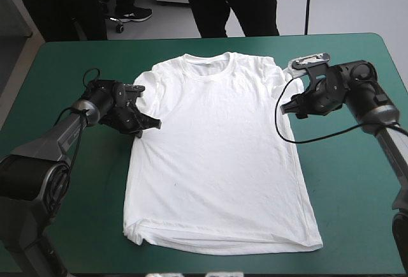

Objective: Fold the cloth

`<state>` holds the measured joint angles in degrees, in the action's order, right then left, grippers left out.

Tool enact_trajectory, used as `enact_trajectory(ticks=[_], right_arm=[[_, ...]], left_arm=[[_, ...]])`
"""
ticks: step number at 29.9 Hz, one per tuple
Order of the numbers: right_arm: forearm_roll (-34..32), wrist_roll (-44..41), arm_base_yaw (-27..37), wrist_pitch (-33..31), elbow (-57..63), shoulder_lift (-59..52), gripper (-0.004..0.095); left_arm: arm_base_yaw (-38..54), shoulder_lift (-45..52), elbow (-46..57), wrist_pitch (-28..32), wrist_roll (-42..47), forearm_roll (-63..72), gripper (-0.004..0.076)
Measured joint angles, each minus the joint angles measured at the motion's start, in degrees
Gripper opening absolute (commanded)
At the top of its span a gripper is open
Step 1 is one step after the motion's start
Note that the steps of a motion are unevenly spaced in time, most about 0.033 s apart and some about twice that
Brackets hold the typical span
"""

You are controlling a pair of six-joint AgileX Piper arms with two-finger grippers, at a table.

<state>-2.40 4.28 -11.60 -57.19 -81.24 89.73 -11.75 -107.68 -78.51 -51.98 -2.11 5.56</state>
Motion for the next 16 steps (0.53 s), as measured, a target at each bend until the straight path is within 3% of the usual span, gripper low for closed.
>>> enact_trajectory(ticks=[16], right_arm=[[1.86,1.43,0.00,7.73,-0.01,14.15,0.0577]], left_arm=[[-0.04,0.00,0.00,0.00,0.15,0.33,-0.0018]])
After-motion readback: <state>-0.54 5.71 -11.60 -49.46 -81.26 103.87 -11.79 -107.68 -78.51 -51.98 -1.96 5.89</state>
